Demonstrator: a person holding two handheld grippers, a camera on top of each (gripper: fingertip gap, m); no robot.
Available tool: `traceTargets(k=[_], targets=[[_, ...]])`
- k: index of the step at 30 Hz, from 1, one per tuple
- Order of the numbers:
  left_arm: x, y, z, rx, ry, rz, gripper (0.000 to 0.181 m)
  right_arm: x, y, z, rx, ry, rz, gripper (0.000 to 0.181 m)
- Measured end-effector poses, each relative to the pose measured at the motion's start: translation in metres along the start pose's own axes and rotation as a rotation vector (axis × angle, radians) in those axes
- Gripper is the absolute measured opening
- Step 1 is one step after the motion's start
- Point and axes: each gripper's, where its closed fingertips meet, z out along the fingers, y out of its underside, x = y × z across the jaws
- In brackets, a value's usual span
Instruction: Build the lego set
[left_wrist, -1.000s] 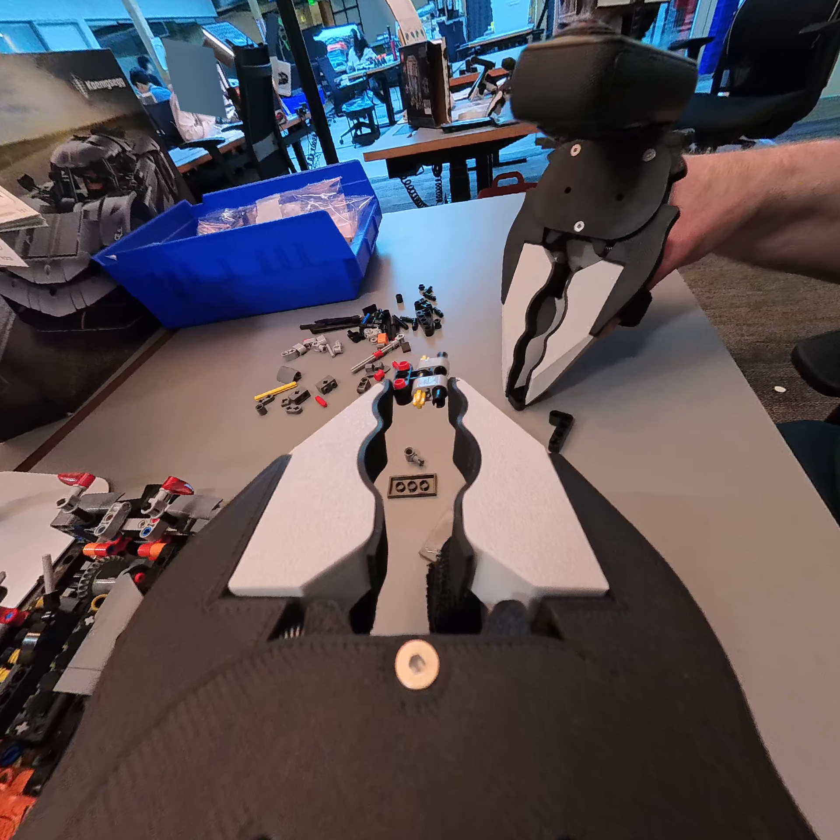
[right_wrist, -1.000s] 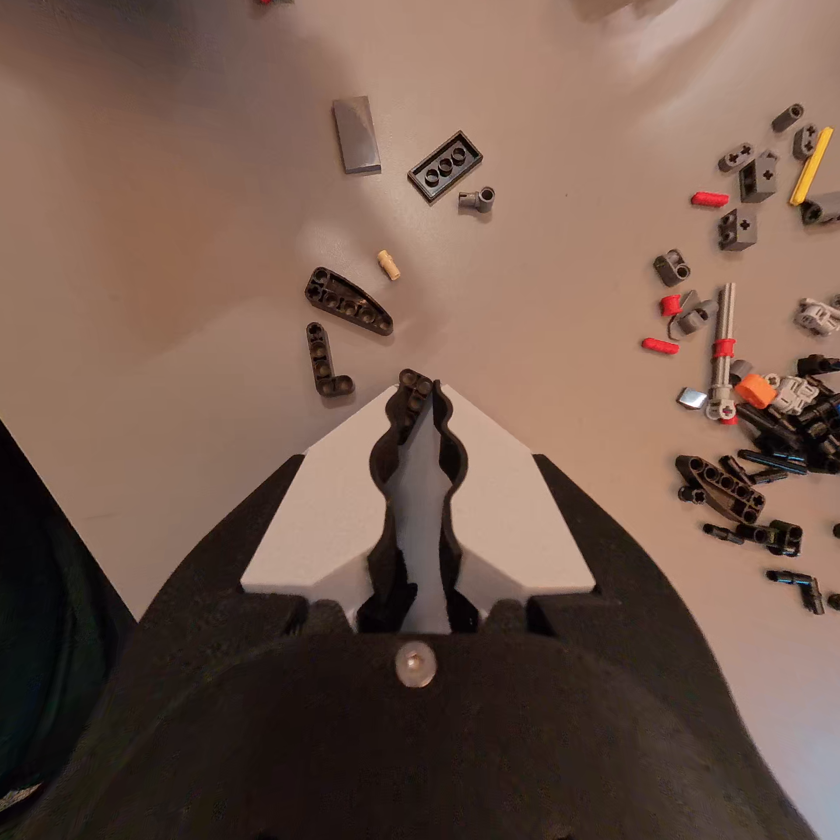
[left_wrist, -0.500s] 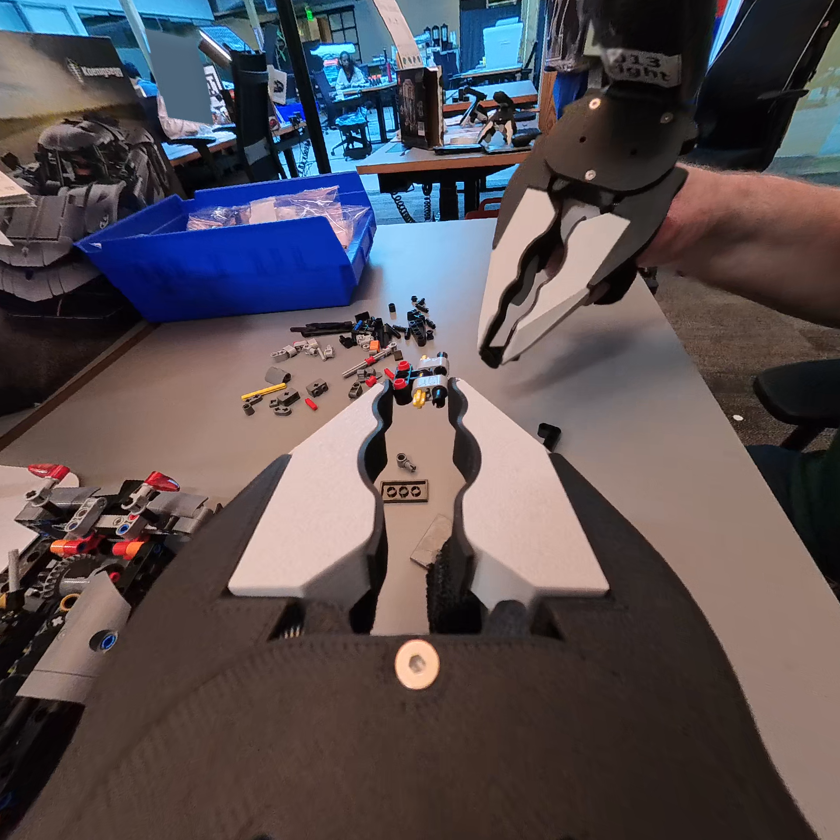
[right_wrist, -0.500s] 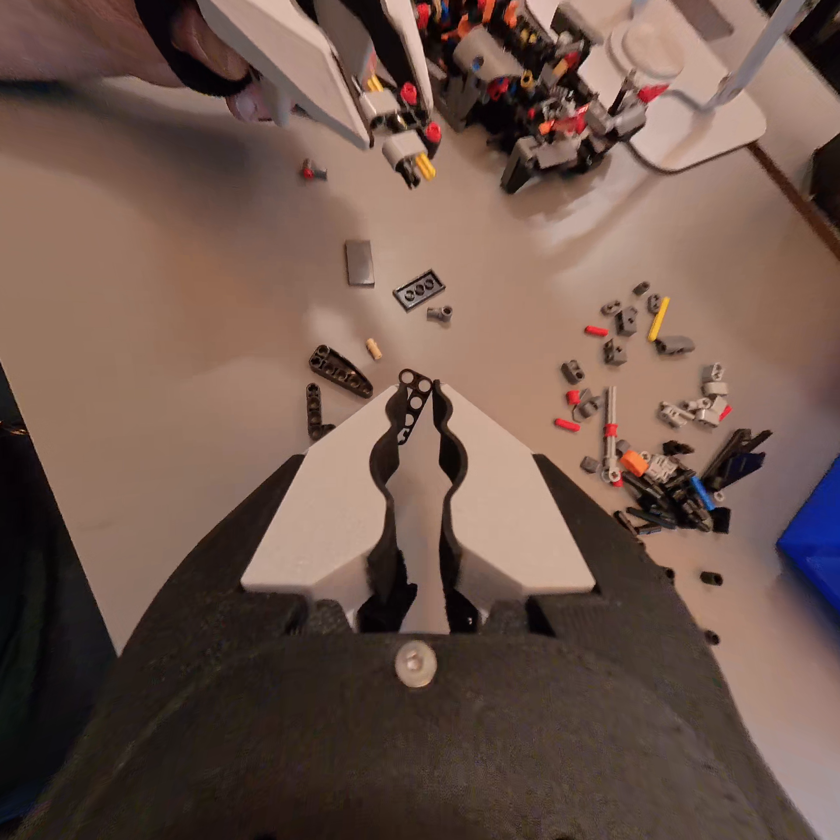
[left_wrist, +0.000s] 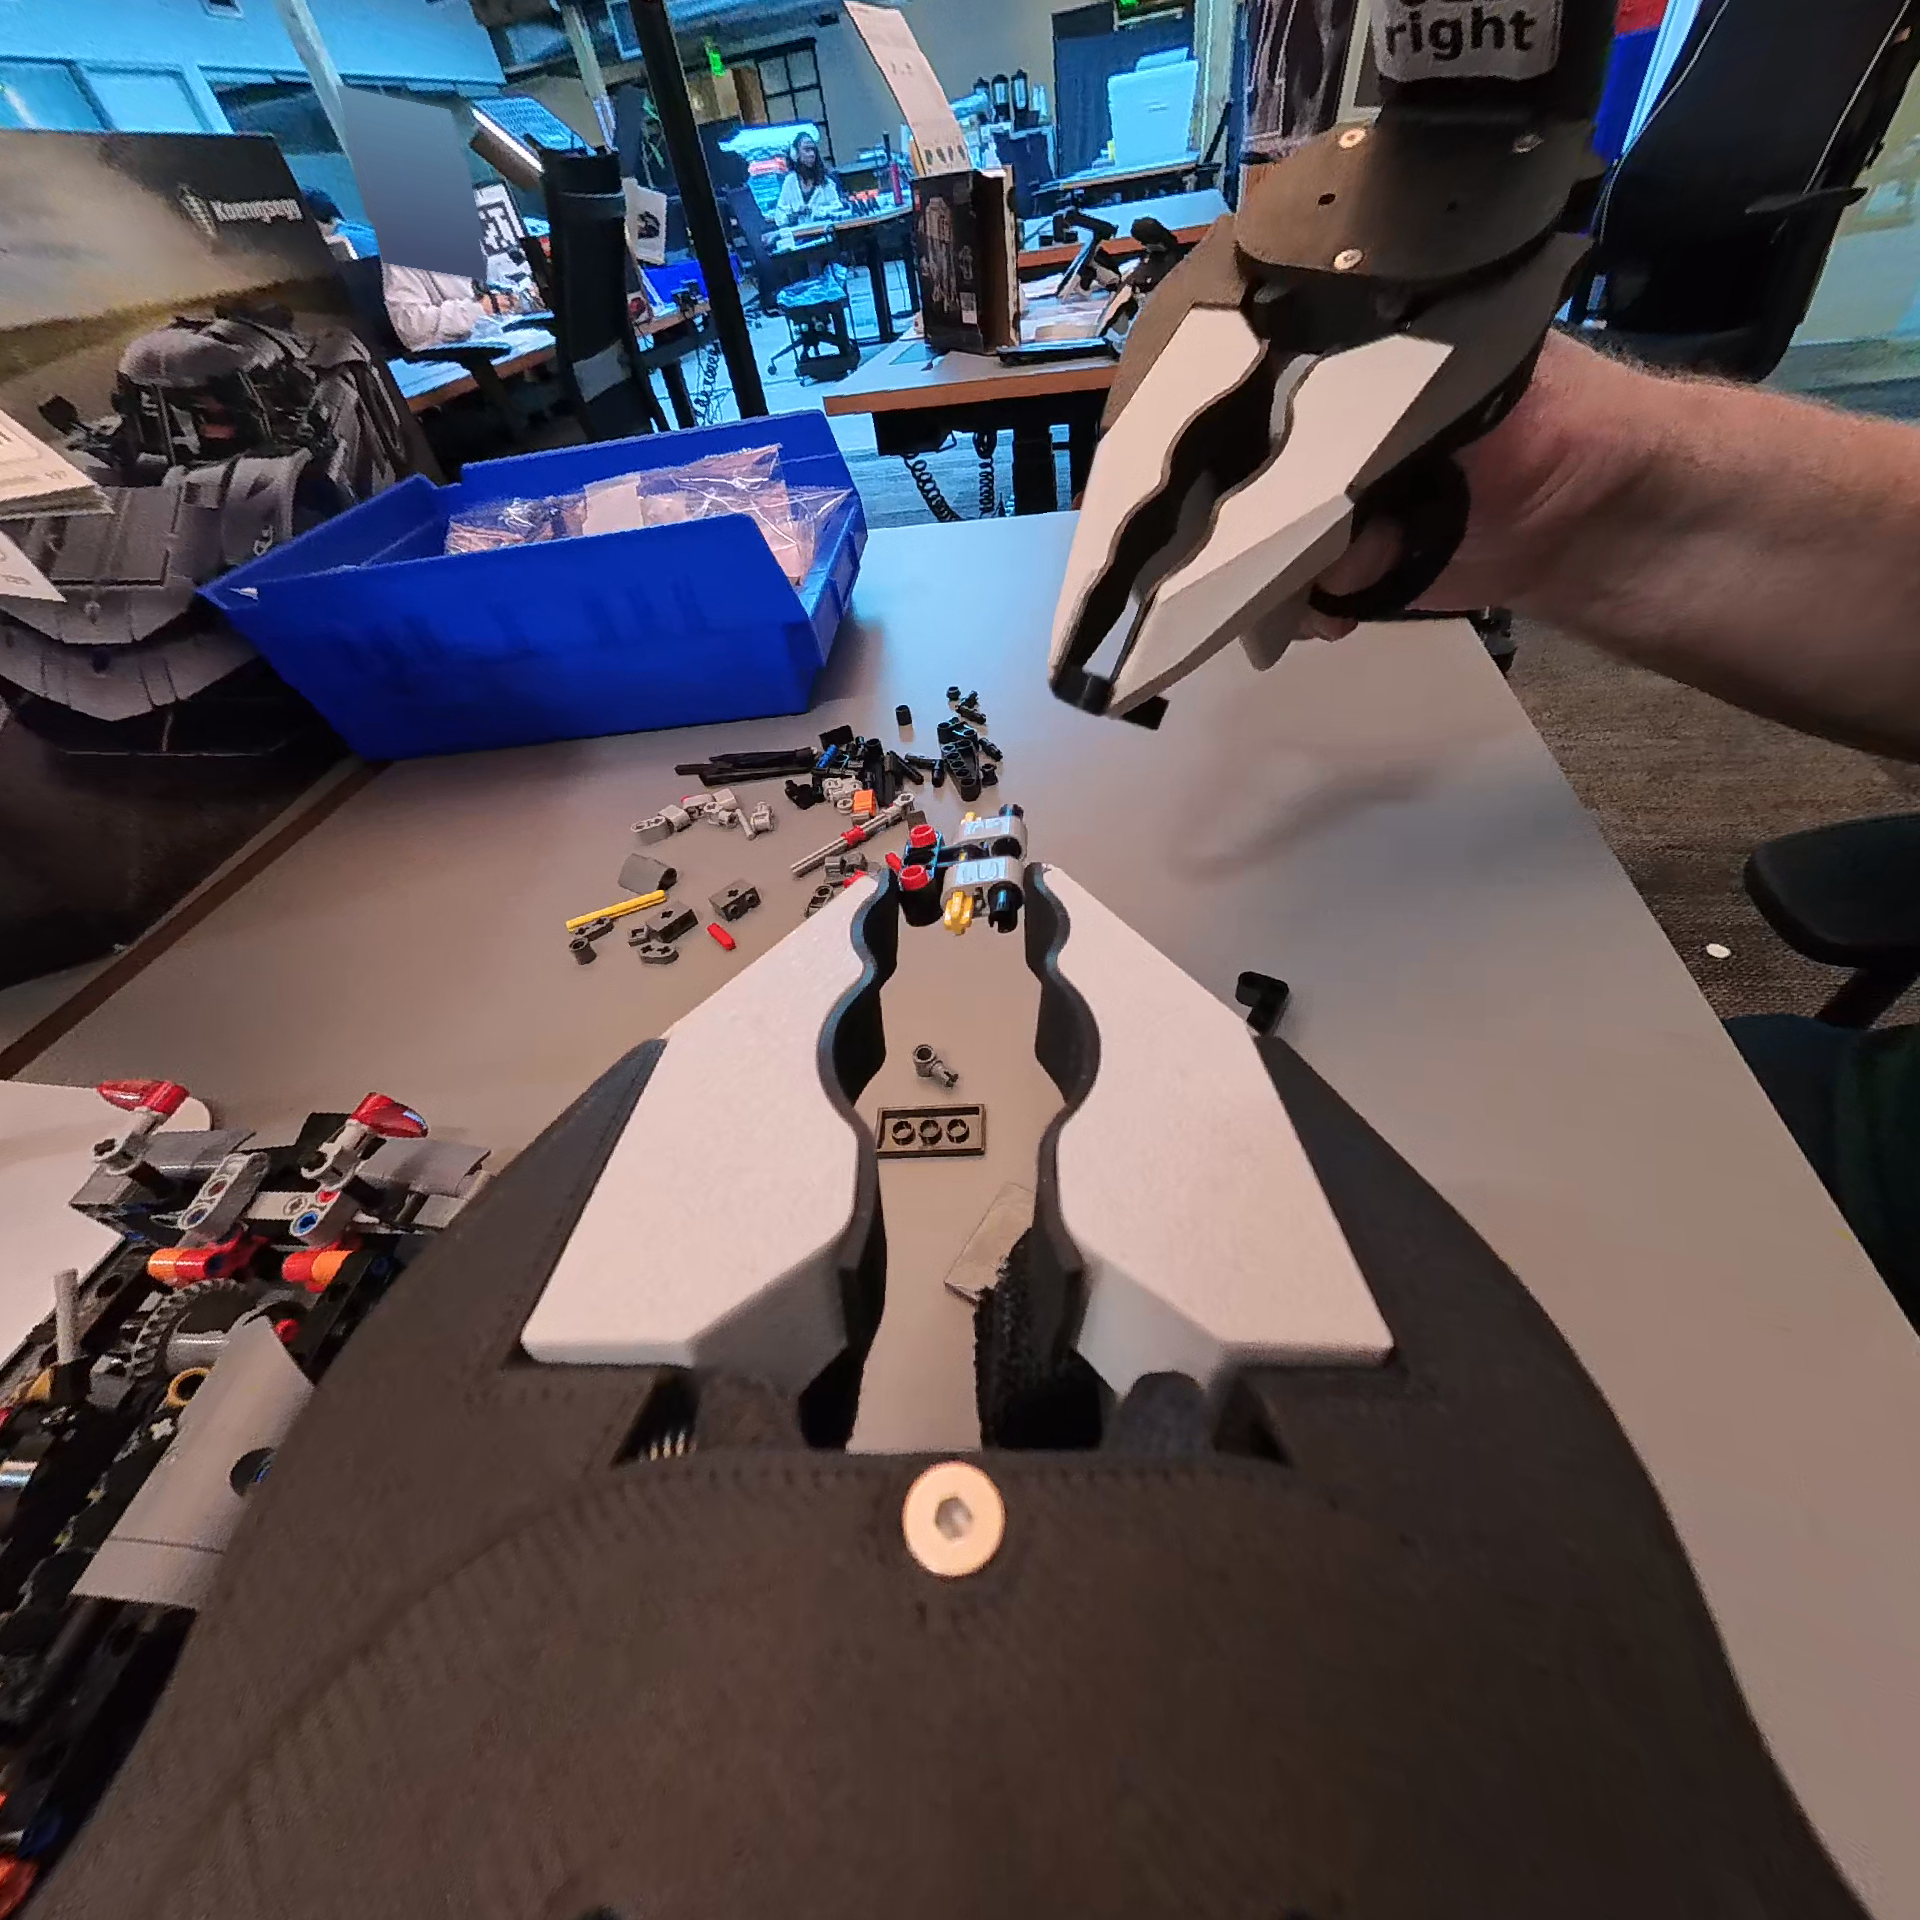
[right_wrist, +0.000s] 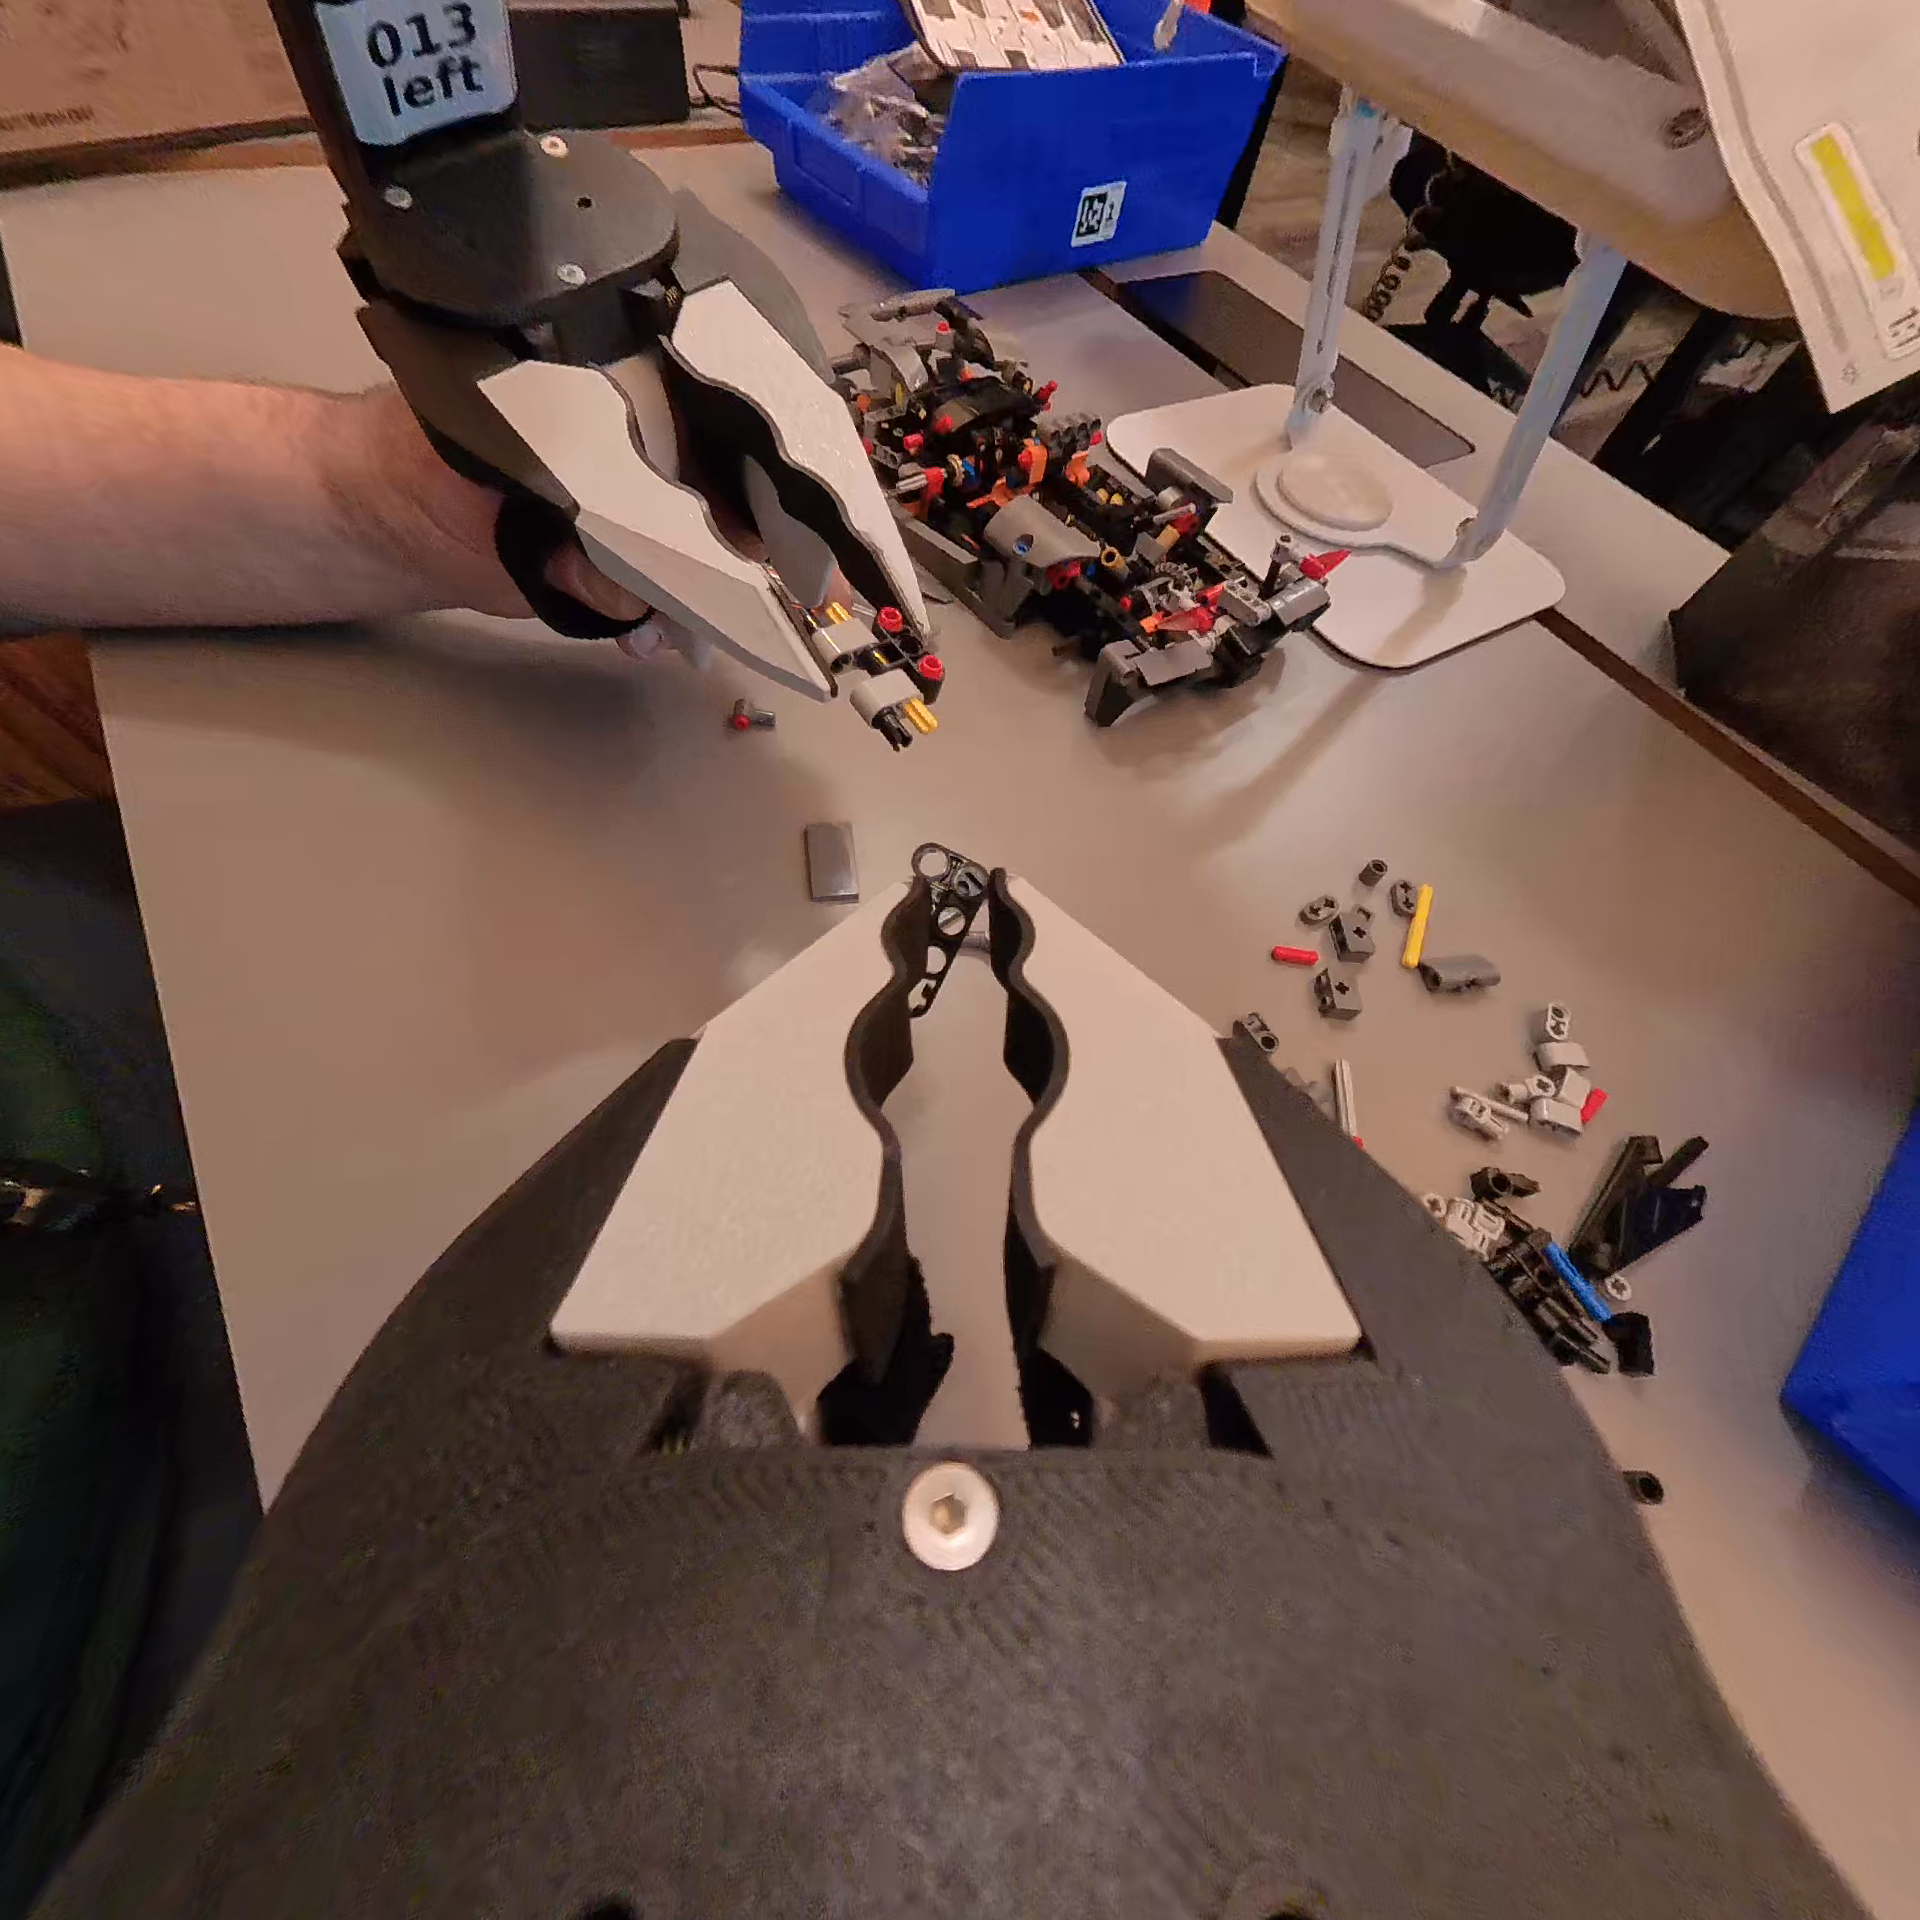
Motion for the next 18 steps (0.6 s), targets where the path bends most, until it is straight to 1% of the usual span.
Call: traceTargets(k=[7,10,12,13,16,18], targets=[[0.0,-0.001,0.0,-0.004,-0.008,0.016,0.022,-0.001,-0.002,0.005,-0.007,0.009,-0.029,0.009],[0.001,0.0,0.0,-0.014,-0.01,0.031,0.022,0.0,0.005,0.006,-0.045,0.016,-0.028,0.009],[0.002,0.002,0.001,-0.022,-0.011,0.038,0.022,0.0,0.019,0.007,-0.113,0.003,-0.007,0.009],[0.002,0.002,0.001,-0.025,-0.011,0.039,0.022,-0.001,0.032,0.008,-0.17,-0.011,0.011,0.009],[0.002,0.003,0.002,-0.028,-0.006,0.035,0.022,0.005,0.073,0.009,-0.329,0.03,0.017,0.009],[0.003,0.004,0.003,-0.033,-0.004,0.034,0.022,0.002,0.086,0.01,-0.359,0.023,0.058,0.009]])
